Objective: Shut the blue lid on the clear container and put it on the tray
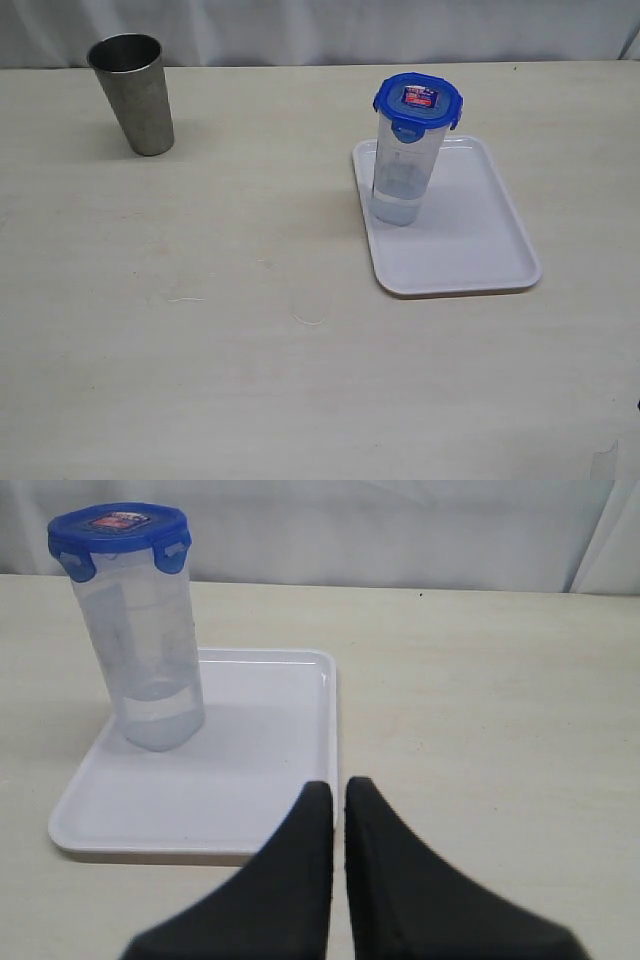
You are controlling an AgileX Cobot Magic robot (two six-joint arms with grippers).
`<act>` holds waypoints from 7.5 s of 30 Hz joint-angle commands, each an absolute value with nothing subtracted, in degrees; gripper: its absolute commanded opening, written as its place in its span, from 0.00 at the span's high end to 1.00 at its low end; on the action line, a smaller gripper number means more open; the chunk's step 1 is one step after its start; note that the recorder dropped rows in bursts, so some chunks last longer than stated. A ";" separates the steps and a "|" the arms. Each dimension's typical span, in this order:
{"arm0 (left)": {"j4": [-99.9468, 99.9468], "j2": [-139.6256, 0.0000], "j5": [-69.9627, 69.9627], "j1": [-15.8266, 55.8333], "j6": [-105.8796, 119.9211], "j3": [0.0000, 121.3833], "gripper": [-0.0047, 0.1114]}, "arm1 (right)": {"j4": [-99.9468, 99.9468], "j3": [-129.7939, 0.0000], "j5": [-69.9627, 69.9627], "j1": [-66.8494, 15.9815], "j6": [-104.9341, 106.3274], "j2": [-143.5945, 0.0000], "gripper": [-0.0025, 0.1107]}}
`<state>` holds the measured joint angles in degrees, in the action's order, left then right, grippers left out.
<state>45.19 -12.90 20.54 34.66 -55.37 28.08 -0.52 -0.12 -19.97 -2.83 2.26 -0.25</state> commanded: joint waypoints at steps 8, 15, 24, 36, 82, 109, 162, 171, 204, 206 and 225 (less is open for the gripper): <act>1.90 -11.28 20.91 34.60 -55.74 27.59 0.96 | -0.69 0.00 -19.81 -2.57 2.22 0.00 0.94; -3.51 -5.33 20.91 34.38 -55.74 27.50 0.96 | -0.69 0.00 -19.81 -2.57 2.22 0.00 0.94; -3.51 0.00 20.92 22.28 -55.59 27.46 0.96 | -0.69 0.00 -19.81 -2.57 2.22 0.00 0.94; -3.67 0.00 20.92 -0.59 -55.47 27.46 0.96 | -0.69 0.00 -19.81 -2.57 2.22 0.00 0.94; -2.00 0.00 17.71 -2.05 -55.09 0.00 0.96 | -0.69 0.00 -19.81 -2.57 2.22 0.00 0.94; 2.31 0.00 17.08 -2.05 -0.57 0.00 0.96 | -0.69 0.00 -19.81 -2.57 2.22 0.00 0.94; 2.40 0.00 17.21 -1.94 2.80 0.00 0.96 | -0.69 0.00 -19.81 -2.57 2.22 0.00 0.94; 2.40 0.00 17.21 -1.94 2.80 0.00 0.96 | -0.69 0.00 -19.81 -2.57 2.22 0.00 0.94; 2.40 0.00 17.38 -1.94 2.91 0.00 0.96 | -0.69 0.00 -19.81 -2.57 2.22 0.00 0.94; 2.40 0.00 17.51 -1.94 2.91 0.00 0.96 | -0.69 0.00 -19.81 -2.57 2.22 0.00 0.94; 2.40 0.00 17.51 -1.94 2.91 0.00 0.96 | -0.69 0.00 -19.81 -2.57 2.22 0.00 0.94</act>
<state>2.55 -0.10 17.51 -1.92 3.30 0.15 -0.52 -0.12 -19.97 -2.83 2.26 -0.25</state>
